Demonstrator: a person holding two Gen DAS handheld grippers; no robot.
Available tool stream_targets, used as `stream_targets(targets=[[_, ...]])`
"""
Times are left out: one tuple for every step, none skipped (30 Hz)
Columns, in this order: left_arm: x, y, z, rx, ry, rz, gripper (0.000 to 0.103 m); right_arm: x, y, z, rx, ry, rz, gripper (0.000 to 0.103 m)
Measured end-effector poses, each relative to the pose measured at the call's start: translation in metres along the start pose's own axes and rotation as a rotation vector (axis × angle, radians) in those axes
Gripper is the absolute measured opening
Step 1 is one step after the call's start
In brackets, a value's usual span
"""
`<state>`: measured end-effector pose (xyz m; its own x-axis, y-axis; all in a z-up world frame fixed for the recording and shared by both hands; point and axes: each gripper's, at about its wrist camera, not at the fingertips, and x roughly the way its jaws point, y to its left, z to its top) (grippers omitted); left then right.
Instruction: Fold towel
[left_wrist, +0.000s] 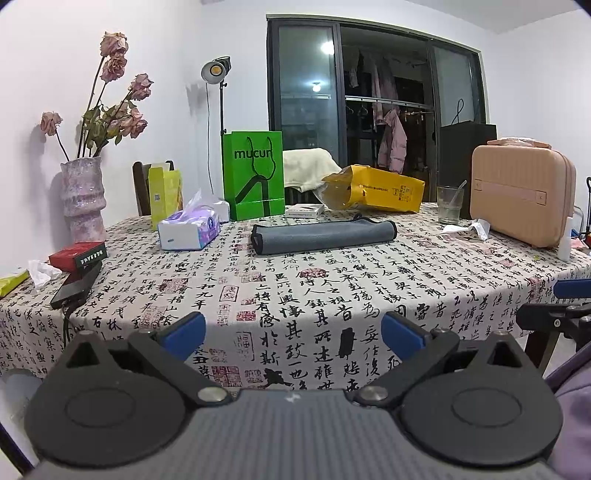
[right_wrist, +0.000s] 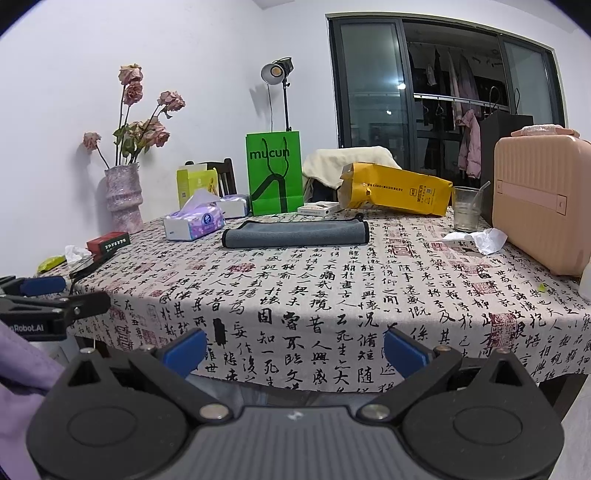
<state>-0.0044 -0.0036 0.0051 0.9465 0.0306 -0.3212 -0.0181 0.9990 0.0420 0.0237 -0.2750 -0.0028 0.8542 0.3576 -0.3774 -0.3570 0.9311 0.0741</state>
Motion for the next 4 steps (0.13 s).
stream_targets(targets=[[0.0, 0.0002, 0.0, 0.0, 0.0, -0.001, 0.103, -0.0001, 0.0001, -0.0001, 0.0, 0.0, 0.0, 0.103], [0.0003, 0.0001, 0.0001, 0.0, 0.001, -0.001, 0.103, 0.0002, -0.0002, -0.0002, 0.001, 0.001, 0.001, 0.103], [0.0007, 0.0, -0.0002, 0.0, 0.001, -0.003, 0.103, 0.0004, -0.0004, -0.0006, 0.002, 0.001, 0.001, 0.103], [0.0012, -0.0001, -0.0004, 0.0, 0.002, -0.005, 0.103, 0.0007, -0.0005, -0.0007, 0.003, 0.002, 0.002, 0.103]])
